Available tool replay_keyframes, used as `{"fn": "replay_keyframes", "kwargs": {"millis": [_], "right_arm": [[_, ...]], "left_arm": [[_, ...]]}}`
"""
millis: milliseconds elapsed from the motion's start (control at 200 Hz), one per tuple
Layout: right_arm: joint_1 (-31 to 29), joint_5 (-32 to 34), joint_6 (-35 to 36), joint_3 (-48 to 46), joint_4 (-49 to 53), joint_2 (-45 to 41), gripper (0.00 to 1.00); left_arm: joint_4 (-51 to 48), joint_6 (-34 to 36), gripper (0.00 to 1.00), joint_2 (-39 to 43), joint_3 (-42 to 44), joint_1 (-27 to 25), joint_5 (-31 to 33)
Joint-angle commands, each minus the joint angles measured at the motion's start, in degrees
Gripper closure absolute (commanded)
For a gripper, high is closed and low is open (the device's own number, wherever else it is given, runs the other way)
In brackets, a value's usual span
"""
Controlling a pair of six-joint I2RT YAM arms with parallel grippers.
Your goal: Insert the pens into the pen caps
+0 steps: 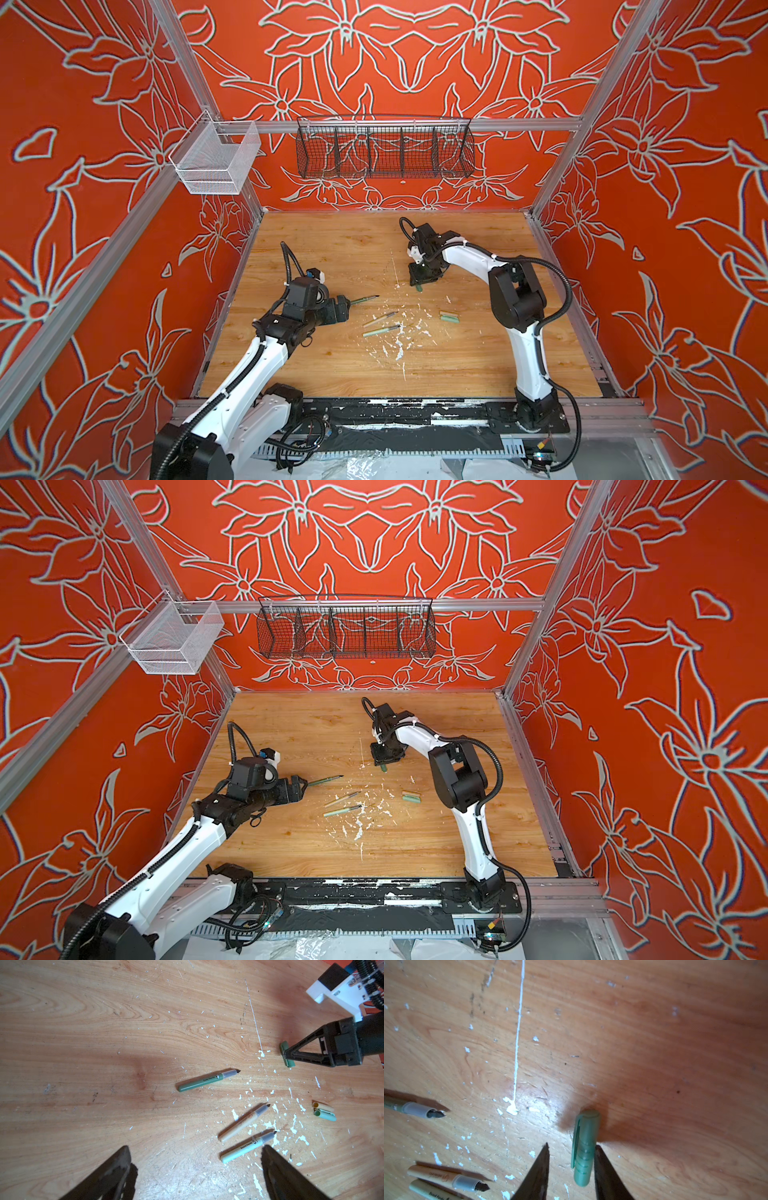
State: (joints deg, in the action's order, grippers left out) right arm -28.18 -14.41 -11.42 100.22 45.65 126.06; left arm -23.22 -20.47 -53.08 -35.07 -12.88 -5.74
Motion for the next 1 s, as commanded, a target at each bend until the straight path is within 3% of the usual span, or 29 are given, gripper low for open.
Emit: {"fn": "replay_keyframes", "kwargs": {"millis": [0,220,470,550,996], "right_arm": [[0.2,1.8,3.1,4.1,5.0,3.1,0.64],[0.8,0.6,5.4,6.6,7.3,5.1,0.70],[1.9,-2.5,10.1,7.2,9.0,5.4,0.70],[2.3,-4.0,10.8,7.4,9.1,5.9,0.76],[2.8,-3.5,11.4,12.5,10.9,10.0,0.74]], "left_arm": [[-0.8,-0.1,0.03,0.4,0.2,-0.7,-0.4],[-1.6,0.0,0.03,-0.8,-0.4,-1.0,-0.2],[-1.5,0.1,0.03,-1.4,-1.0,-1.4,-0.4],[-0.7,0.2,0.03,-1.6,-0.8,-1.6,-1.4],[-0.7,1.1,0.03,-2.6,-0.9,-2.9,-1.9]]}}
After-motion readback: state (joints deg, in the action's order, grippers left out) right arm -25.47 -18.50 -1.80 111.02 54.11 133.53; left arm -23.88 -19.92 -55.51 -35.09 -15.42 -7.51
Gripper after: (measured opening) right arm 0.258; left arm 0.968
